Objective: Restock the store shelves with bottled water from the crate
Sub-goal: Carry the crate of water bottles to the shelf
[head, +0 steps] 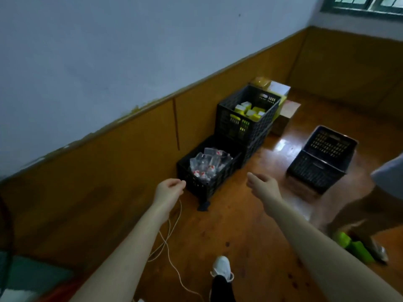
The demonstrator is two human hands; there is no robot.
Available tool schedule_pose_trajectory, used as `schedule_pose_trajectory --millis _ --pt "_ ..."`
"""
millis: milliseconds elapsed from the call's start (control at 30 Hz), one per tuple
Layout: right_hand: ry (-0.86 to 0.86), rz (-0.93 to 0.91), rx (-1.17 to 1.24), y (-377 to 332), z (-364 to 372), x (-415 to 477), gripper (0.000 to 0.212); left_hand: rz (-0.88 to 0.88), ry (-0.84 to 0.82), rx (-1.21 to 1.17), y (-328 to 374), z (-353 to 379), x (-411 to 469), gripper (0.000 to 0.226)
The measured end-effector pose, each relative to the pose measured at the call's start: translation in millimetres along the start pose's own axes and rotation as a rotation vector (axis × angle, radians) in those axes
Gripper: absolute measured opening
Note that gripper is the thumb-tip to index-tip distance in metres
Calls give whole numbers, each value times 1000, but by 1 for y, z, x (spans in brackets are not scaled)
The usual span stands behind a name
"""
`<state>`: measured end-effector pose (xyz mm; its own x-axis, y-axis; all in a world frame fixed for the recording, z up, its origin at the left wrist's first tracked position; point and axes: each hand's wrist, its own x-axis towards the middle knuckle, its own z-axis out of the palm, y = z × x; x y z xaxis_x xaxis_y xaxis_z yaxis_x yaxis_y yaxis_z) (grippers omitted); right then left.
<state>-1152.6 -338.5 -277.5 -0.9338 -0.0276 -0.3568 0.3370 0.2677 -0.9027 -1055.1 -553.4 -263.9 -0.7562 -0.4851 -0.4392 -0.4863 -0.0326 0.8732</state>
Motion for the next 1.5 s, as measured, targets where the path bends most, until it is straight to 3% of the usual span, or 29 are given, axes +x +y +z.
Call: schedule_pose_trajectory --millis 367,800,1200,1500 --pt "-4 106 -95 -39 -2 249 46 -192 39 -60 47 93 218 39" --pt "-10 256 -267 -51 62 491 38 -446 168 -112 44 135 446 37" --pt "-107 309 -433 -45 112 655 41 -516 221 58 48 168 584 39" --pt "-324 278 -596 9 135 777 44 -671 421 87 -5 227 633 42"
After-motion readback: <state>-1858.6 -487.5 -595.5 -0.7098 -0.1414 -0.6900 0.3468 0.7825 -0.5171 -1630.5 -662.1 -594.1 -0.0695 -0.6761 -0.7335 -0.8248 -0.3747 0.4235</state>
